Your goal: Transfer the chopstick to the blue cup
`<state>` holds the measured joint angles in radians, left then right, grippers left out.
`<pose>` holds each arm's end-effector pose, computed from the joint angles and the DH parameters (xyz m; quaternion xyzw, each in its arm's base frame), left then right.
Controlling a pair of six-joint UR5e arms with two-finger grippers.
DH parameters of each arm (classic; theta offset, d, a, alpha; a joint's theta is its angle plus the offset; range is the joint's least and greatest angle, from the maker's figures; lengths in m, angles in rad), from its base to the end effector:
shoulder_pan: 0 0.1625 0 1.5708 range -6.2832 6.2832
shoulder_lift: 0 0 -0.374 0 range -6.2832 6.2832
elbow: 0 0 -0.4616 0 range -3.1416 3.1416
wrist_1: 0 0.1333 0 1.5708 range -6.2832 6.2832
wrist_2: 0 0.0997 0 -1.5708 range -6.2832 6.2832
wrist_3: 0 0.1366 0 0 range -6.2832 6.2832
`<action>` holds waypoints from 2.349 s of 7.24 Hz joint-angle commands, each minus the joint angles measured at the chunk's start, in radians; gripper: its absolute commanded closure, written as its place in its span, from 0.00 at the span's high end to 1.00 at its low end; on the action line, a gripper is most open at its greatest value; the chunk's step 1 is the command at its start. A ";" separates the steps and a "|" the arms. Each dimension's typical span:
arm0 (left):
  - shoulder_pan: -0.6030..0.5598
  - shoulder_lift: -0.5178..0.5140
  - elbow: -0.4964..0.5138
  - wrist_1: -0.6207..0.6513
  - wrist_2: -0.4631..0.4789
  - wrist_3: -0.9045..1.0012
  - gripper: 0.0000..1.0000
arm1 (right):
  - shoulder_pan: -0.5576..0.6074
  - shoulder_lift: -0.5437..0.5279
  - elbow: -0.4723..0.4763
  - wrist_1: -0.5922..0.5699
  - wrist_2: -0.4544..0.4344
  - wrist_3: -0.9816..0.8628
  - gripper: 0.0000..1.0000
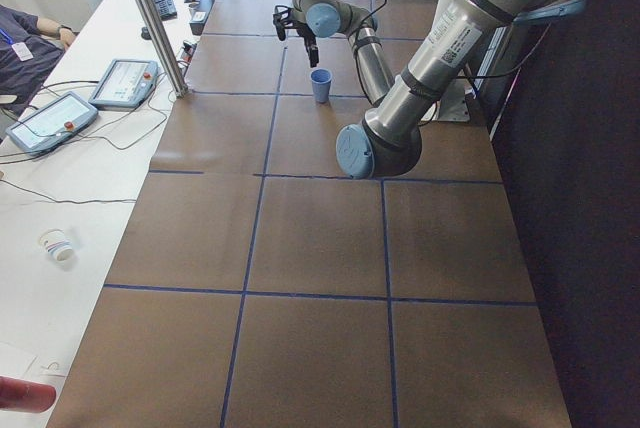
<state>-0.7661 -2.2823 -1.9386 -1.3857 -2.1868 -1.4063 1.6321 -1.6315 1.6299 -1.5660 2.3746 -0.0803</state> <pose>0.4029 -0.4631 0.0309 -0.0594 0.4909 -0.1294 0.8595 0.0679 -0.5358 0.6310 0.0291 -0.3901 -0.0094 0.9203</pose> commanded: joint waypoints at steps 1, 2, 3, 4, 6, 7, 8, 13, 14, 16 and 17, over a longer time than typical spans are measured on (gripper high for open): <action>-0.047 0.114 -0.118 0.043 -0.004 0.080 1.00 | 0.011 -0.019 -0.104 0.134 0.001 -0.104 1.00; -0.086 0.157 -0.135 0.043 -0.004 0.145 1.00 | 0.015 -0.015 -0.140 0.145 0.001 -0.184 1.00; -0.114 0.191 -0.149 0.043 -0.004 0.197 1.00 | 0.047 -0.013 -0.140 0.142 -0.005 -0.226 1.00; -0.122 0.205 -0.154 0.043 -0.004 0.208 1.00 | 0.054 -0.025 -0.139 0.139 -0.002 -0.239 1.00; -0.125 0.207 -0.157 0.045 -0.004 0.208 1.00 | 0.057 -0.060 -0.139 0.127 -0.003 -0.239 1.00; -0.127 0.213 -0.166 0.045 -0.004 0.208 1.00 | 0.058 -0.074 -0.136 0.121 -0.005 -0.263 1.00; -0.125 0.233 -0.184 0.043 -0.002 0.208 1.00 | 0.046 -0.071 -0.136 0.083 -0.005 -0.316 0.99; -0.124 0.234 -0.194 0.043 -0.004 0.208 1.00 | 0.041 -0.045 -0.139 -0.003 -0.079 -0.404 0.86; -0.122 0.234 -0.197 0.042 -0.004 0.207 1.00 | 0.040 -0.041 -0.140 -0.008 -0.087 -0.406 0.82; -0.122 0.234 -0.195 0.039 -0.004 0.207 1.00 | 0.042 -0.039 -0.139 -0.014 -0.103 -0.408 0.69; -0.122 0.236 -0.195 0.039 -0.005 0.207 1.00 | 0.042 -0.039 -0.139 -0.014 -0.103 -0.408 0.61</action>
<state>-0.8882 -2.0474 -2.1345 -1.3460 -2.1909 -1.1995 1.6733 -1.6712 1.4908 -1.5787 2.2762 -0.4872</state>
